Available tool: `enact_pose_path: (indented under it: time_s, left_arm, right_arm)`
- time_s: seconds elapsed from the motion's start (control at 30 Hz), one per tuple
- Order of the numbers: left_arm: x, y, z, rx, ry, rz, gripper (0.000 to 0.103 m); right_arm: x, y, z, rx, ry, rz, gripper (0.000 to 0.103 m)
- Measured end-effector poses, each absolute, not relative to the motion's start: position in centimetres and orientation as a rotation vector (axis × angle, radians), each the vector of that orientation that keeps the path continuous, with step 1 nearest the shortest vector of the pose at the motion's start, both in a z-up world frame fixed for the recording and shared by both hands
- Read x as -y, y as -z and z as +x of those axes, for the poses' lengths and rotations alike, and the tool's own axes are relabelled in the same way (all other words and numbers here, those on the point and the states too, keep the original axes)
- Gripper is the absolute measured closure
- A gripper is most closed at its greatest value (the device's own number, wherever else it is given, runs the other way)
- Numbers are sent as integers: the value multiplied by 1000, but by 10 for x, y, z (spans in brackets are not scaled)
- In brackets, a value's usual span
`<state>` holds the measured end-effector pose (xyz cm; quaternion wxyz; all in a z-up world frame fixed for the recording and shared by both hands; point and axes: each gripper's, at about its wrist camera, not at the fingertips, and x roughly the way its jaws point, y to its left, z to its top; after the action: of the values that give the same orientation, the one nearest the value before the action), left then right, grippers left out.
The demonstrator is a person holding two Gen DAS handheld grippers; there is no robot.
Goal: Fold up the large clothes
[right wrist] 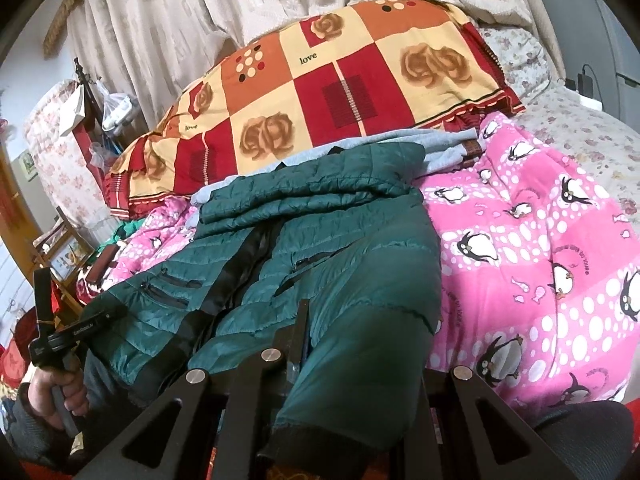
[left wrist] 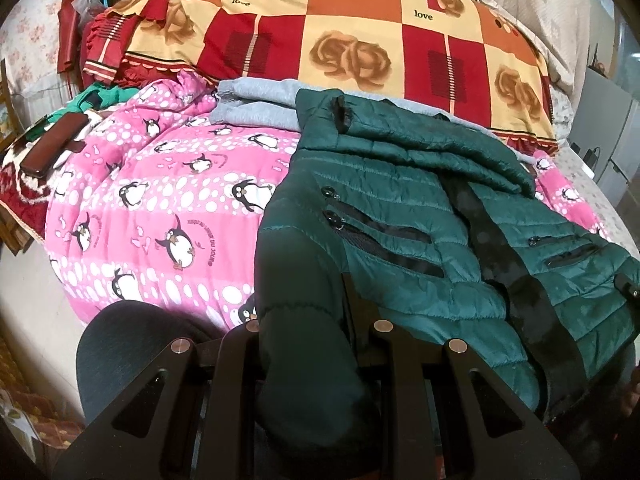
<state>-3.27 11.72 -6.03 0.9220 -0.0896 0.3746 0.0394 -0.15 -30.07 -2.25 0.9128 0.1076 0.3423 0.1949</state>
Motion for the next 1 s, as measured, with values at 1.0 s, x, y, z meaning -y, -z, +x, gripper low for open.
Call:
enact_pose_path:
  time_s: [1.0]
  left_arm:
    - [-129,38,-66,-724,-48,-253,85]
  right_arm:
    - [313,1,-23,-666,-424,187,89]
